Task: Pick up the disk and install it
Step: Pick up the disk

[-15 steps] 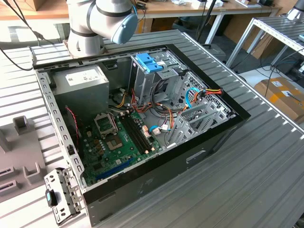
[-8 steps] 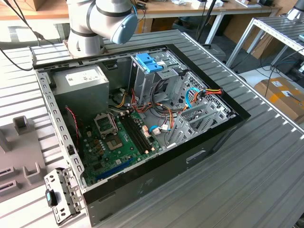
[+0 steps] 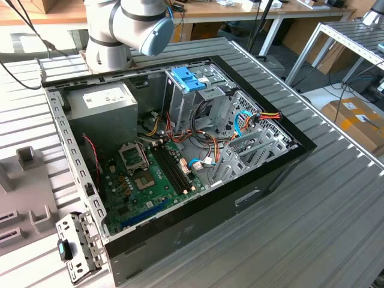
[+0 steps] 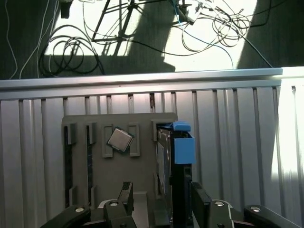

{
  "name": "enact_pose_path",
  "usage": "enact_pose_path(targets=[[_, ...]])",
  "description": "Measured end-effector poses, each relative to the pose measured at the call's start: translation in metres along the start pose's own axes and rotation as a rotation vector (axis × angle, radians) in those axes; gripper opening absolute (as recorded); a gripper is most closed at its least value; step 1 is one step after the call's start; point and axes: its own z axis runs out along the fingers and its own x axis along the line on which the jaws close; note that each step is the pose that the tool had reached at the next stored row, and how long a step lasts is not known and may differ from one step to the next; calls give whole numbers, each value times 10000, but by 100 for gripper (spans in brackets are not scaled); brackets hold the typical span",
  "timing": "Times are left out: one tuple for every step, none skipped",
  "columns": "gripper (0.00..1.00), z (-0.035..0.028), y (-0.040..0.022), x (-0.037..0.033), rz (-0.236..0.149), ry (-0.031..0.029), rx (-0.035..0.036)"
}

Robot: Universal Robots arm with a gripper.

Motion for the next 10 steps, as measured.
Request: enact_pose_path(targets=[[60, 4, 0, -4, 1, -1, 1], [60, 7, 0, -5, 3, -1, 2], [60, 10, 0, -7, 5, -1, 1], [60, 13, 0, -9, 7, 0, 0], [60, 16, 0, -11, 9, 0, 0], [60, 20, 0, -12, 11, 0, -1], [60, 24, 0, -14, 13, 0, -1], [60, 28, 0, -17, 15, 0, 0], [60, 30, 1, -23, 18, 0, -2], [60, 35, 2, -34, 19, -1, -1]])
